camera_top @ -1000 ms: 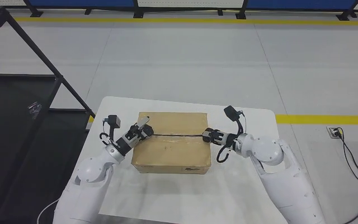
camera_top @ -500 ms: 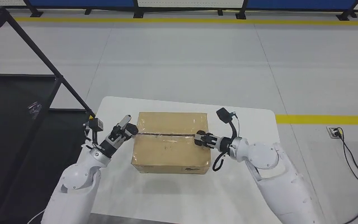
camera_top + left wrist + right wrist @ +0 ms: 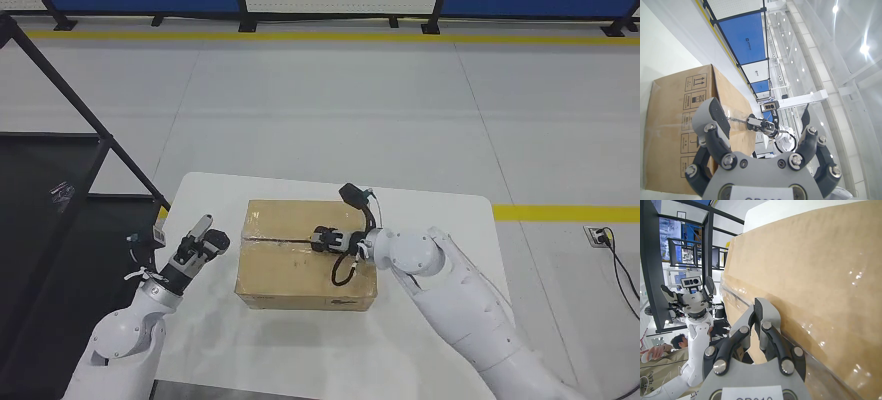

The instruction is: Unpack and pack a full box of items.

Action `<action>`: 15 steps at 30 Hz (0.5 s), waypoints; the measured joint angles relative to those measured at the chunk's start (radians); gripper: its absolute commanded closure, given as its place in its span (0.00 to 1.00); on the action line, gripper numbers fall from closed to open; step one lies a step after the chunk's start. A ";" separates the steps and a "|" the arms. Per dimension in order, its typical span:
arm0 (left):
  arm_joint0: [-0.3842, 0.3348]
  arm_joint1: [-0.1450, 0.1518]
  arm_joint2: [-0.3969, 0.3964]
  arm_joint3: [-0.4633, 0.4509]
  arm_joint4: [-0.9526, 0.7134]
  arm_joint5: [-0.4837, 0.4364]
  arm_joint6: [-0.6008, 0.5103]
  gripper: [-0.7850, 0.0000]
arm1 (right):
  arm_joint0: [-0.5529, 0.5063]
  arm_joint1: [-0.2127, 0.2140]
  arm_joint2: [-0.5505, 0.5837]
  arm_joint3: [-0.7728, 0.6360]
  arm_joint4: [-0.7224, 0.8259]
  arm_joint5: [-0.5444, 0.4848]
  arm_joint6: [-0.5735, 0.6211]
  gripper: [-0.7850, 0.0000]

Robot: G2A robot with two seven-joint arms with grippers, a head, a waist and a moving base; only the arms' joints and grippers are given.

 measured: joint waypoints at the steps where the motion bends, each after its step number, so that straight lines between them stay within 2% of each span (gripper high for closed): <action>1: 0.002 0.001 -0.003 0.000 -0.001 0.000 -0.001 0.00 | 0.011 -0.006 -0.010 0.015 0.006 0.000 -0.002 1.00; 15: 0.031 0.006 -0.028 0.000 -0.025 -0.016 -0.009 0.00 | 0.140 -0.112 -0.156 0.179 0.075 -0.024 -0.048 1.00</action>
